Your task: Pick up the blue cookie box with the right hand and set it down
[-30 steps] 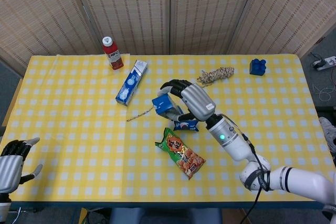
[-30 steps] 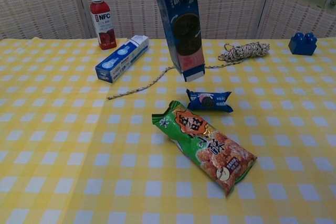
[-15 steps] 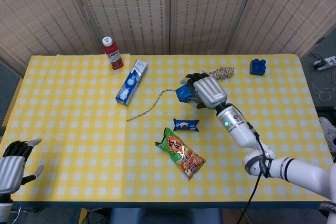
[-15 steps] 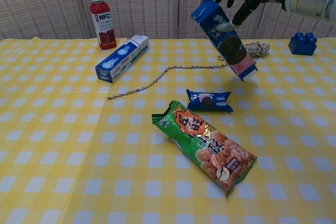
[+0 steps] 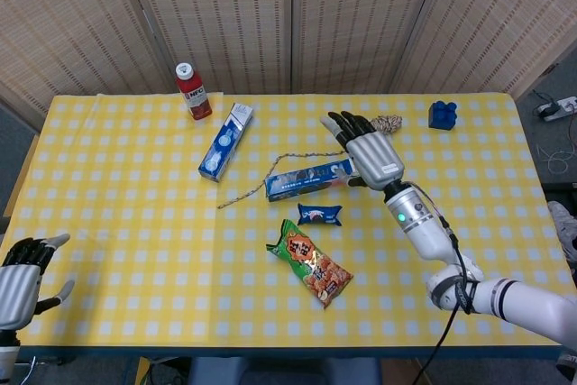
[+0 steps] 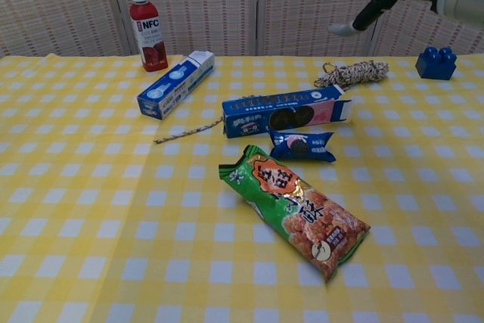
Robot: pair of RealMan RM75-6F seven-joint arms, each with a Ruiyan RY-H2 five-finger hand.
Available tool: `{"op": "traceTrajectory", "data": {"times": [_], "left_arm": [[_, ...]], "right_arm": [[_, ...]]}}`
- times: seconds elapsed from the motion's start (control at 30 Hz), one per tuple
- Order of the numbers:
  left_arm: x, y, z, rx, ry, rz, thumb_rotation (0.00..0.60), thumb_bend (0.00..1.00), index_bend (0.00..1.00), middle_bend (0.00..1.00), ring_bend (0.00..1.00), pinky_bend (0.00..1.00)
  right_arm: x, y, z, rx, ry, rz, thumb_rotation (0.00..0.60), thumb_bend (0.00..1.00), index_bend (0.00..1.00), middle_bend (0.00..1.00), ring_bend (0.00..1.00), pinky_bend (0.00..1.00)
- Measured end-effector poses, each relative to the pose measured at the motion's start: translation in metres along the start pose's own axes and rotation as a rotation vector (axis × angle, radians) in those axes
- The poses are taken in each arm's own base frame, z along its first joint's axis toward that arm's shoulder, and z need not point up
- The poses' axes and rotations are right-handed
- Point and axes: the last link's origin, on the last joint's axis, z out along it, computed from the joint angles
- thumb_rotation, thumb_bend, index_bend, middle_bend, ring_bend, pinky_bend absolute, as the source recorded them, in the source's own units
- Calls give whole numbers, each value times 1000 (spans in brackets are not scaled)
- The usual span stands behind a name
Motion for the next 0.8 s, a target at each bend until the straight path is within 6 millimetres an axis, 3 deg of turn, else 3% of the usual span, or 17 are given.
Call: {"op": "traceTrajectory", "data": {"times": [0.1, 0.37, 0.8], "left_arm": [[1, 1, 4, -7, 8, 0, 600, 268, 238, 249, 199, 122], [3, 6, 13, -20, 30, -7, 600, 268, 239, 249, 199, 122], [3, 15, 14, -16, 40, 1, 600, 269, 242, 249, 199, 122]], "right_arm": [[7, 21, -27, -48, 35, -17, 600, 303, 0, 205, 144, 176], [10, 66, -119, -195, 64, -28, 600, 302, 58, 228, 158, 177], [-11, 88, -252, -360, 102, 19, 600, 303, 94, 240, 162, 177]]}}
